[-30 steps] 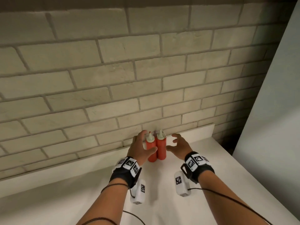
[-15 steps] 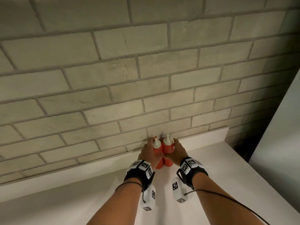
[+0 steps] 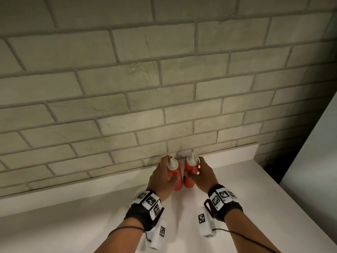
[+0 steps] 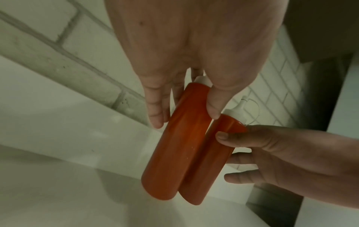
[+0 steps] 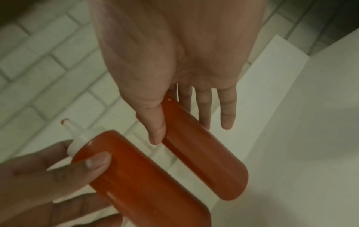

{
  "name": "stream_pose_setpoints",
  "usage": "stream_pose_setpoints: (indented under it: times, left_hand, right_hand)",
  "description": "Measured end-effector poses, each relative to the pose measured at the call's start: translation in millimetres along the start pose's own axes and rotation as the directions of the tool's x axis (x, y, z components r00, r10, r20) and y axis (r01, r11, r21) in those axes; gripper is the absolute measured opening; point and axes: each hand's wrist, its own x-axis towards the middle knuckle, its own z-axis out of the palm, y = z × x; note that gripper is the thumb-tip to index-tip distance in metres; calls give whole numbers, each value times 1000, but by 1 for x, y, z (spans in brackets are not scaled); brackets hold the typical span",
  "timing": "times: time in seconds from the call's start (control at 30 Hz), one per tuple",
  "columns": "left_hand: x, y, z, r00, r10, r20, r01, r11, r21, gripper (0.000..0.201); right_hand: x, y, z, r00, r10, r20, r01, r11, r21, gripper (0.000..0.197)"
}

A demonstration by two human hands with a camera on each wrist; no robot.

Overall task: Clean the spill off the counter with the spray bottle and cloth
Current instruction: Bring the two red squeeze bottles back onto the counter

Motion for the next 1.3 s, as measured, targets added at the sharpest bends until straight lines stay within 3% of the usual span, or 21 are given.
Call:
stream_pose_setpoints:
  times: [0.3,0.67,1.03,1.3]
  left_hand:
    - [-102,-12,-47,997,69,-36,-73,988,-135,68]
    - [-255,-41,-106,982,-22,-188,-38,949,-312,64]
    - [-358,-116,-181,980,-83,-179,22,947,-322,61]
    - [-395,-197,-266,989,-20,-149,-21,962,-271,59]
  right_hand:
    - [-106,-36,-22,980,-190,55,185,979,83,53]
    - [-235,-62,6,959,-247,139,212,950,228,56]
    - [-314,-100,92,946,-241,217,188,953,236,60]
    - [-355,-146,186,951,-221,215,172,959,223,58]
